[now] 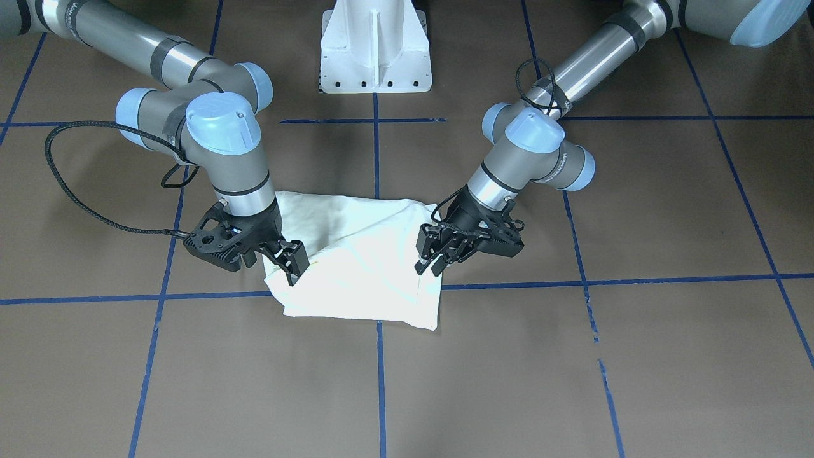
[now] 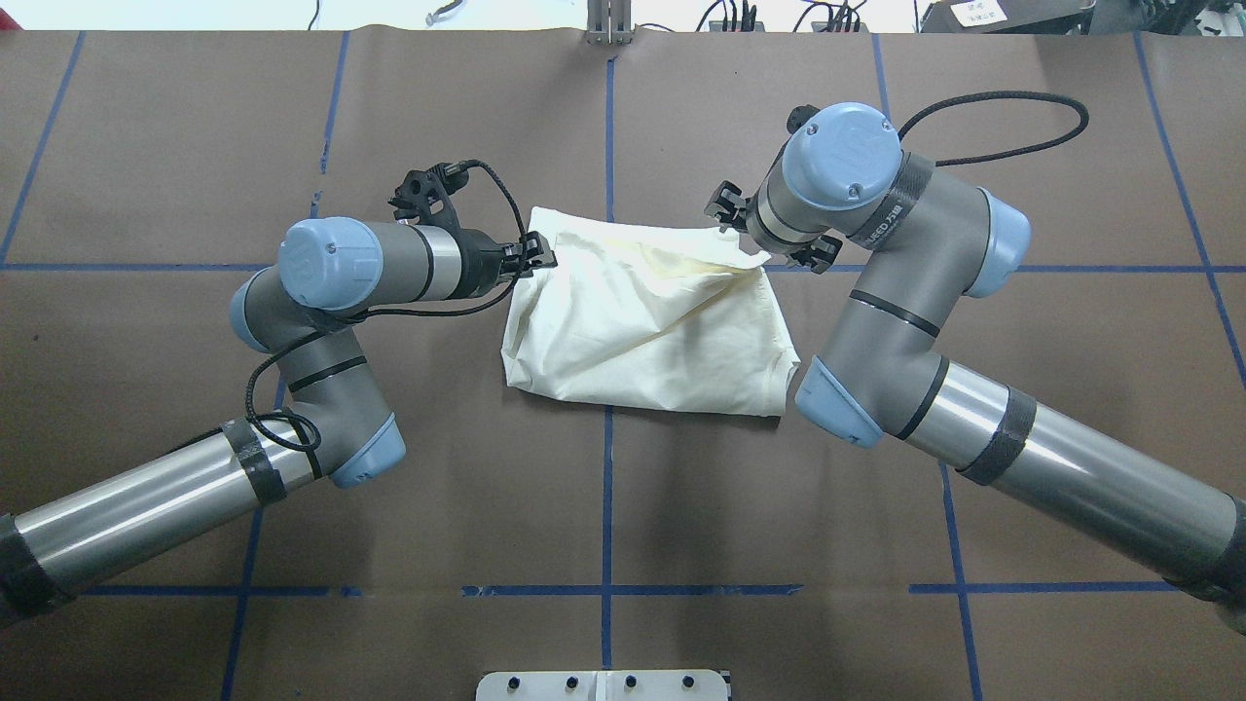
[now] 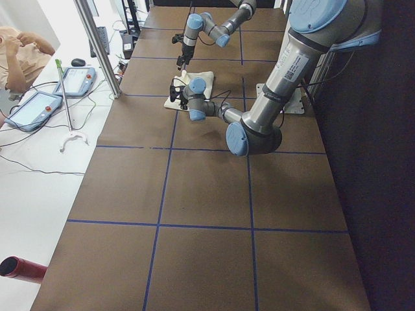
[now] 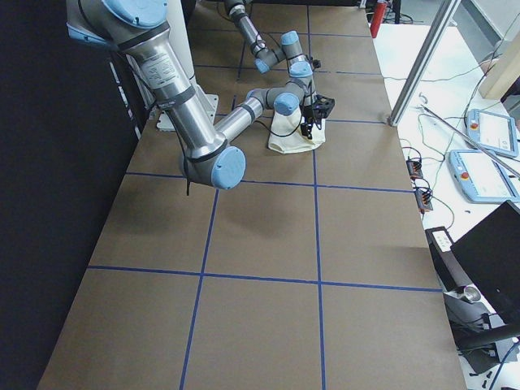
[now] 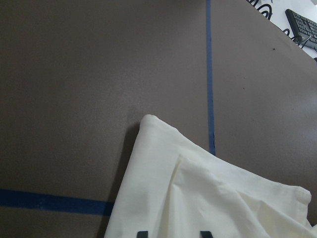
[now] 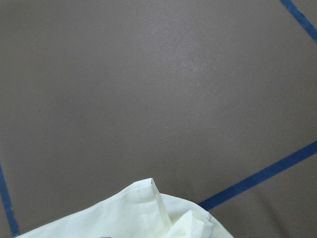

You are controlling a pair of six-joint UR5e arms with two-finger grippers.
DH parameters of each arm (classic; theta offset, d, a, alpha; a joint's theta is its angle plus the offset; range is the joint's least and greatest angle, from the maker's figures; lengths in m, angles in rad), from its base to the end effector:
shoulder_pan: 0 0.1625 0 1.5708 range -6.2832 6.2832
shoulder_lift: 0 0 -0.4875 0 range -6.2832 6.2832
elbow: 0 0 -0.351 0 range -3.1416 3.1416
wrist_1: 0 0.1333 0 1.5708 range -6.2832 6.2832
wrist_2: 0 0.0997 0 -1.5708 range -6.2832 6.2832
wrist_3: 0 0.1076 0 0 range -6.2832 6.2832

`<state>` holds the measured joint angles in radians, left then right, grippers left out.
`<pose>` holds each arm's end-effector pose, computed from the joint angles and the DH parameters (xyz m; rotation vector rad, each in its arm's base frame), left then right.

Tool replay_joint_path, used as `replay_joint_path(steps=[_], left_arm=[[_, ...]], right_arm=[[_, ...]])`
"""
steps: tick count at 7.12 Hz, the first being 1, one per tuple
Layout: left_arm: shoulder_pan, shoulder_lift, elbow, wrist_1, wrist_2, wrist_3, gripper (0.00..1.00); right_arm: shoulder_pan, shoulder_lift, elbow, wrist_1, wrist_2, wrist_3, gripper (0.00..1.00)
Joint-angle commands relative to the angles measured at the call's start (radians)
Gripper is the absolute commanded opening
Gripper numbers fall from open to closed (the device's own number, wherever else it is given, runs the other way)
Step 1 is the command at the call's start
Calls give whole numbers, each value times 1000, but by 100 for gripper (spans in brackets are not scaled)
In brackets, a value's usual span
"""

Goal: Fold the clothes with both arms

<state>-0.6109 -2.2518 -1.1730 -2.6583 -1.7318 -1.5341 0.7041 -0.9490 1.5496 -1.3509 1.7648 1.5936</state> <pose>0.5624 -0.5355 0.3666 0.3092 1.3481 -0.3702 -0.4750 -0.5511 0.3595 0.1024 -0.8455 0.6038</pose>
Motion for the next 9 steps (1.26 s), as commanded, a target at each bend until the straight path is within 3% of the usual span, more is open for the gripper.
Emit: replay_joint_path(steps=[1, 6, 7, 9], left_arm=[[2, -14, 10, 0, -3, -1, 38], [16, -40, 44, 0, -5, -3, 28], [16, -49, 46, -2, -6, -9, 0], [-12, -57, 33, -2, -6, -8, 0]], right_arm=[[11, -2, 15, -1, 13, 3, 96], [18, -8, 26, -2, 15, 6, 96], [18, -8, 26, -2, 15, 9, 96], [18, -10, 26, -2, 15, 8, 96]])
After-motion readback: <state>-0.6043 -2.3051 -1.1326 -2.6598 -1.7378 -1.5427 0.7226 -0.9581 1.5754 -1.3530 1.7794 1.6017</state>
